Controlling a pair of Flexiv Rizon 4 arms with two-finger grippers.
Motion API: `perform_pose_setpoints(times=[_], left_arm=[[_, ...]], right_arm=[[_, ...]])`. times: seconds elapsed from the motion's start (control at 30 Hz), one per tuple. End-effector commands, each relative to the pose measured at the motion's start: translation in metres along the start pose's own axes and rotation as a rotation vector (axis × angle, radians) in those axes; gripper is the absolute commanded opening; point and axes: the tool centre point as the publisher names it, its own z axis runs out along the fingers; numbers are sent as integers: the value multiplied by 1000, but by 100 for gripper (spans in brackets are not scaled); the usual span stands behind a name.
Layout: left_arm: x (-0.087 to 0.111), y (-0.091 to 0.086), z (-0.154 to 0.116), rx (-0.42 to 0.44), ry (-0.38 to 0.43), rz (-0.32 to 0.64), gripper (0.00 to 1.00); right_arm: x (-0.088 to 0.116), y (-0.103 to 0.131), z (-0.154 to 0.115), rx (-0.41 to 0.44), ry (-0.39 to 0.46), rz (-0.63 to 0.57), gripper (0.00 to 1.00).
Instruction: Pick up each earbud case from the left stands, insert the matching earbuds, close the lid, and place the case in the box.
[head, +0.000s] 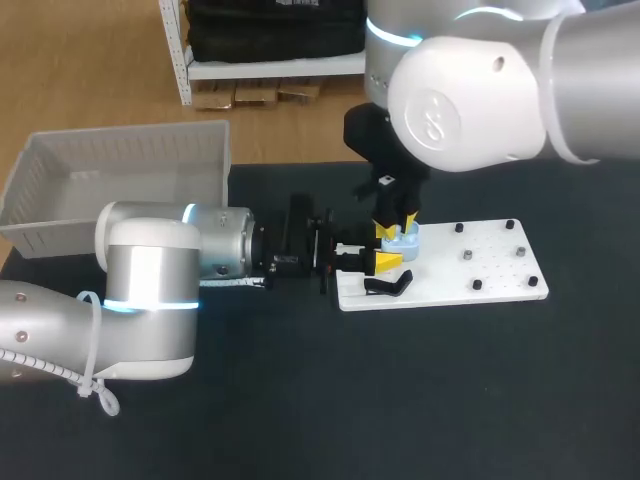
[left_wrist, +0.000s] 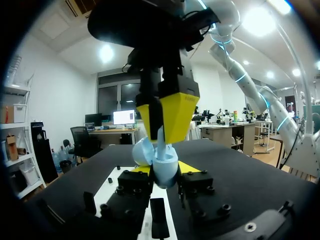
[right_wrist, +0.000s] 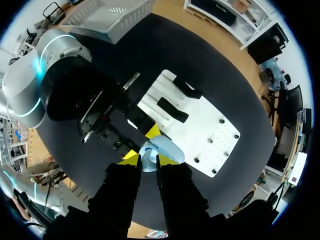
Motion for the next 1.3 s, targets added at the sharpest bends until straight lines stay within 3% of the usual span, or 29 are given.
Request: perform_pose_setpoints(times=[0.03, 0.73, 0.8, 0.83, 0.93, 1.03, 1.17, 1.3], left_arm=[[1, -1, 0, -6, -3, 3, 0], [1, -1, 0, -6, -3, 3, 0], [1, -1, 0, -6, -3, 3, 0], [1, -1, 0, -6, -3, 3, 0], [1, -1, 0, -6, -3, 3, 0], [1, -1, 0, -6, -3, 3, 0], [1, -1, 0, -6, -3, 3, 0], [1, -1, 0, -6, -3, 3, 0]], right_arm=[[-2, -1, 0, 2, 4, 2, 0], [2, 1, 7, 19, 7, -8, 0], [4, 2, 6, 10, 6, -2, 22], [4, 2, 5, -4, 7, 1, 38], [7, 3, -2, -22, 5, 2, 50], [10, 5, -9, -54, -4, 5, 76], [12, 6, -21, -81, -30, 11, 91], [6, -9, -31, -116, -70, 85, 98]])
